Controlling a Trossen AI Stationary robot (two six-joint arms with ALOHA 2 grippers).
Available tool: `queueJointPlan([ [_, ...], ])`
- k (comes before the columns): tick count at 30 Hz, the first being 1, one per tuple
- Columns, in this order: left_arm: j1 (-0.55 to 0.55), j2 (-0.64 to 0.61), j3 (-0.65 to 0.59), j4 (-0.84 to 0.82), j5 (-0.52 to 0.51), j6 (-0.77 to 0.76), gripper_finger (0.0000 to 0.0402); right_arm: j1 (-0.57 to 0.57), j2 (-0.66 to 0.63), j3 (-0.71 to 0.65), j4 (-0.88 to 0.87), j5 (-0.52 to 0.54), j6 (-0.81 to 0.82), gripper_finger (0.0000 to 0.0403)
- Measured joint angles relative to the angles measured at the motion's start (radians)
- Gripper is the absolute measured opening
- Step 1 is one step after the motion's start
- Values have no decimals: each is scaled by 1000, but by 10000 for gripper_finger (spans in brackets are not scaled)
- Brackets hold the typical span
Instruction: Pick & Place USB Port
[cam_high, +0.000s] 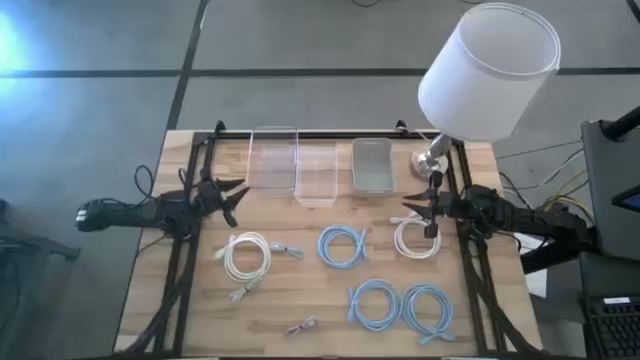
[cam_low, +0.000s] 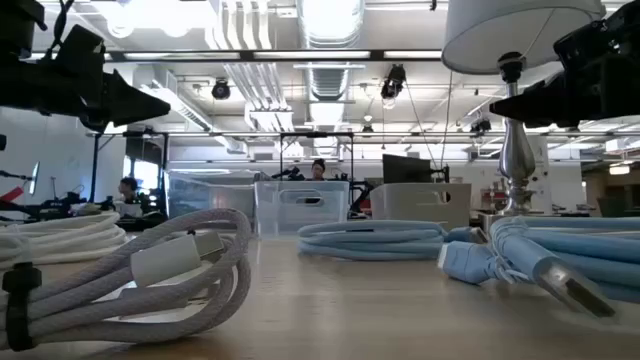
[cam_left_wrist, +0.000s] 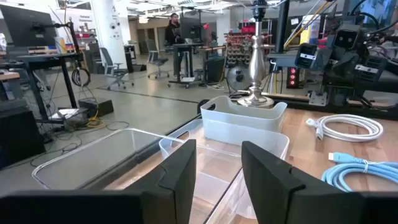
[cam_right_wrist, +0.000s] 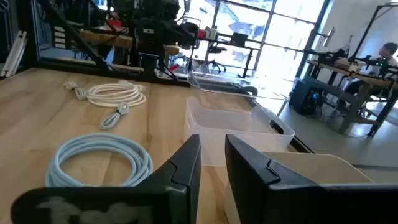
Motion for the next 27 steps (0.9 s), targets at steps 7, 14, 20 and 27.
queueJointPlan([
  [7, 0, 0, 0, 0, 0, 0, 133, 0, 0, 0, 0, 0, 0, 75],
  [14, 0, 0, 0, 0, 0, 0, 133, 0, 0, 0, 0, 0, 0, 85],
  [20, 0, 0, 0, 0, 0, 0, 133, 0, 0, 0, 0, 0, 0, 84],
  [27, 1, 0, 0, 0, 0, 0, 133, 0, 0, 0, 0, 0, 0, 71],
])
